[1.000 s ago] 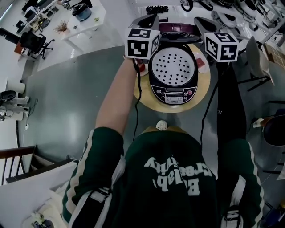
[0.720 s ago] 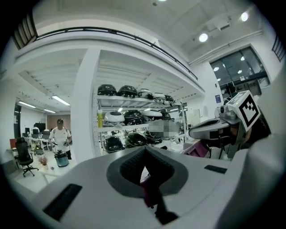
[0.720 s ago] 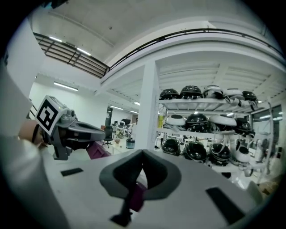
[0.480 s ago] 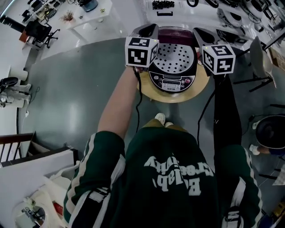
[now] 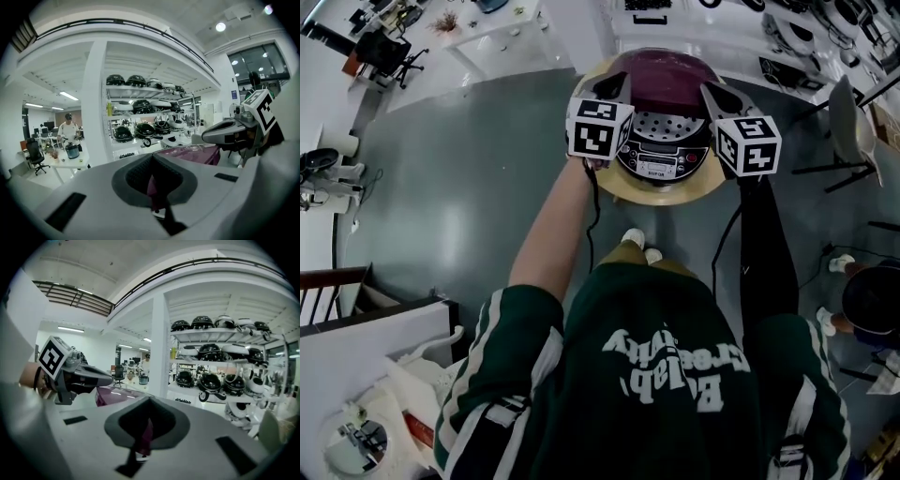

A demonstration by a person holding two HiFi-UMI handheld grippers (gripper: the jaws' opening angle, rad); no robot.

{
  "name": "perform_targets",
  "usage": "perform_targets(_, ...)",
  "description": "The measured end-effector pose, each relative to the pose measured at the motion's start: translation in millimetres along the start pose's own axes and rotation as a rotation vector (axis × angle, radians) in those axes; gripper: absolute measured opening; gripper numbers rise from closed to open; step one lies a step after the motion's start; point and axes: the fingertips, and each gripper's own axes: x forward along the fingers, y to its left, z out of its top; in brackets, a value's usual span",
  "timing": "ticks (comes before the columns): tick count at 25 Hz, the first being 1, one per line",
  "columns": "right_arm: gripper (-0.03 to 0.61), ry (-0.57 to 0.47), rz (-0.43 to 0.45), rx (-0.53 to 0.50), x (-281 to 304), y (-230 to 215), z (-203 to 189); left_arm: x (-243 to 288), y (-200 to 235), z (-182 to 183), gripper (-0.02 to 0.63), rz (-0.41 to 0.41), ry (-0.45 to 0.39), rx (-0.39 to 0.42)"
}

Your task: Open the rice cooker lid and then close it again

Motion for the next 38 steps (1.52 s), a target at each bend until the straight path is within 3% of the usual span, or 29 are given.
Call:
perform_targets(15, 0.003, 0.131, 0.058, 0.070, 2, 21, -66, 0, -24, -64, -0.003, -0.084, 0.113, -0.065)
perform_targets(25, 0.003, 0.222, 0.054, 0.055, 7, 28, -105, 7, -32, -102, -0.003, -0.121, 0.200, -0.088)
perform_targets(32, 0.003, 0.229, 0.049, 0.105, 9, 27, -108, 8, -31, -105, -0.003, -0.123, 0.200, -0.127)
perform_targets(36, 0.003, 0.258, 0.004, 0.020, 12, 28, -111, 12, -30, -109, -0.003, -0.116, 0.196, -0.157)
perform_targets(38, 0.003, 0.268, 0.009, 0.034, 12, 27, -112, 12, -31, -109, -0.003, -0.120, 0.187, -0.168)
